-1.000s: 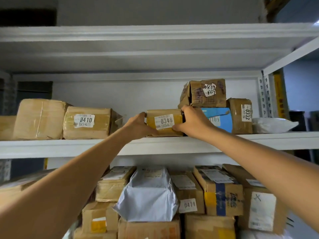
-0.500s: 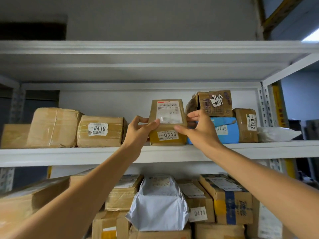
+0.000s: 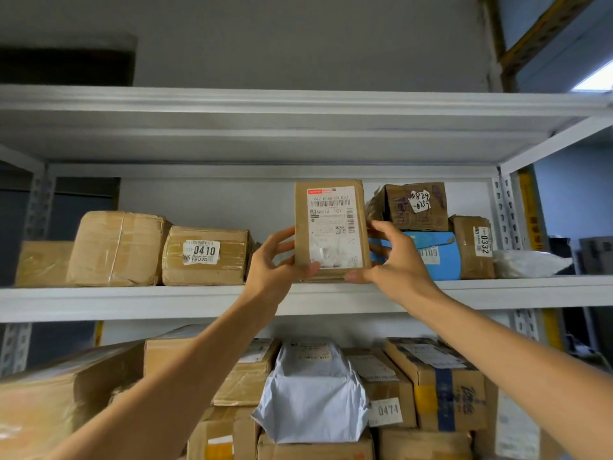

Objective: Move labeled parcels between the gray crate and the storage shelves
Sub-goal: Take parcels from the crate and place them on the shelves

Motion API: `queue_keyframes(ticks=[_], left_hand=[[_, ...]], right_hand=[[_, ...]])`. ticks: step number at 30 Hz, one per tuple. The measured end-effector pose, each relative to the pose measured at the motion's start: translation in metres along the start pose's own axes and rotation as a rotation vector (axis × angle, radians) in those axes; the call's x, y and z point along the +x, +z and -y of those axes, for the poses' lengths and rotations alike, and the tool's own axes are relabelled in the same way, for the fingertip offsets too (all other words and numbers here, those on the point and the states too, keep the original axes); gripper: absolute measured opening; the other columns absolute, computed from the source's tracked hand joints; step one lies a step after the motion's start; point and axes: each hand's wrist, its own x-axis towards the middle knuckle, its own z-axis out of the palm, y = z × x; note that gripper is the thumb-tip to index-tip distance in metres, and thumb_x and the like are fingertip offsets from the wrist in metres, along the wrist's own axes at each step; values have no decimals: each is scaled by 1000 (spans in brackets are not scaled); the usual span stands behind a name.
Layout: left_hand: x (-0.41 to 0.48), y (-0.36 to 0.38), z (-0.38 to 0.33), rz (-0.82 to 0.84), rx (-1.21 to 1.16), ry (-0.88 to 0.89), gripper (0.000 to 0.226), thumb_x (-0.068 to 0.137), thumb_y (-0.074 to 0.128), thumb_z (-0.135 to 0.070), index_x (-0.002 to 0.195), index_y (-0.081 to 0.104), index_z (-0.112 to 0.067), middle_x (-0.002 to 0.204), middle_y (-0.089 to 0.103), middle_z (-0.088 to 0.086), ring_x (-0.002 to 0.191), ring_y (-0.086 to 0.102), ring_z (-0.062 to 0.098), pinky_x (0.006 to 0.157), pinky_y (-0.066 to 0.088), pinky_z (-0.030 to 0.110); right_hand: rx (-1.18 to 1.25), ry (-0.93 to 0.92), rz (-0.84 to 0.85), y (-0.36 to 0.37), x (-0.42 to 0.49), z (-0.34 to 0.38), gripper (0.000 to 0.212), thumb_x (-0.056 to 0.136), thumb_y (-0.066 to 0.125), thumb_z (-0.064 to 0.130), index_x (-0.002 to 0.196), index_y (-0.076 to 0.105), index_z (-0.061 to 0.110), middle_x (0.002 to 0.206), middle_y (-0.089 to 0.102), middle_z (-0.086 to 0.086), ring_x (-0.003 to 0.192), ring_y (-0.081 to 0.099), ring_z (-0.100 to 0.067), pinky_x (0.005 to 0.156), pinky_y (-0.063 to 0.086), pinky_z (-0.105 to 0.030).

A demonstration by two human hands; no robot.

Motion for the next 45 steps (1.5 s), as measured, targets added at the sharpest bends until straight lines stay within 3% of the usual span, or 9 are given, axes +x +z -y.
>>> queue_keyframes(ticks=[4, 7, 14, 22, 28, 32, 37, 41, 45], left_hand=[[-1, -1, -1, -4, -94, -71, 108, 64, 66, 28, 149, 29, -26, 136, 50, 4, 113, 58, 27, 80, 58, 45], [0, -4, 2, 34, -97, -25, 103, 59, 53, 39, 144, 39, -18, 135, 52, 6, 117, 57, 31, 71, 60, 43], [-2, 1, 1, 39, -42, 66, 81, 59, 64, 26, 120, 51, -27, 117, 55, 9, 114, 55, 29, 76, 60, 36], [-9, 9, -23, 117, 168, 55, 78, 71, 79, -11, 138, 43, -30, 112, 50, 9, 94, 58, 15, 58, 51, 12], [-3, 3, -17, -83, 2, -200, 25, 93, 57, -32, 114, 56, -19, 95, 68, 8, 82, 67, 24, 68, 54, 33], [1, 1, -18, -119, -238, -335, 39, 94, 46, -51, 100, 62, -16, 95, 67, 8, 87, 60, 23, 71, 47, 33], [2, 7, -27, -34, -91, -185, 25, 95, 51, -39, 91, 68, -20, 79, 67, -2, 80, 55, 14, 70, 39, 24], [6, 1, -35, 37, 76, -113, 34, 94, 56, -27, 127, 60, -20, 110, 69, -1, 104, 60, 15, 81, 43, 25], [6, -10, -33, -29, 167, -57, 35, 90, 60, -4, 124, 59, -12, 109, 70, 7, 102, 66, 18, 86, 53, 22]], right_hand=[[19, 38, 19, -5, 2, -3, 104, 62, 87, 2, 148, 33, 24, 139, 50, 5, 131, 45, -14, 107, 43, -46], [-24, -4, 1, -8, 1, 0, 77, 68, 82, -1, 133, 49, 23, 124, 57, 2, 118, 54, -16, 99, 50, -43], [50, -5, -49, -10, -2, -1, 59, 65, 80, -13, 108, 50, 12, 99, 61, 9, 85, 59, 2, 57, 49, -8], [525, 330, -137, -15, 8, -6, 36, 84, 69, -1, 116, 54, 0, 106, 70, -18, 87, 68, -25, 68, 53, -30], [346, 110, -92, -11, 2, 12, 17, 89, 68, 22, 105, 68, 18, 101, 71, 0, 99, 66, -15, 86, 54, -35], [276, 19, 61, -8, 0, 23, 13, 94, 59, 28, 98, 69, 35, 94, 71, 17, 94, 63, 3, 93, 48, -23], [233, 65, 52, -10, 7, 19, 18, 90, 59, 45, 99, 67, 32, 98, 70, 12, 89, 63, -1, 85, 51, -25], [311, 97, 36, -9, 11, 11, 32, 91, 65, 30, 121, 58, 22, 111, 65, 3, 91, 65, -8, 64, 54, -18], [295, 92, 80, 0, 18, 5, 32, 85, 72, 13, 111, 59, 26, 108, 67, 5, 102, 64, -12, 82, 56, -27]])
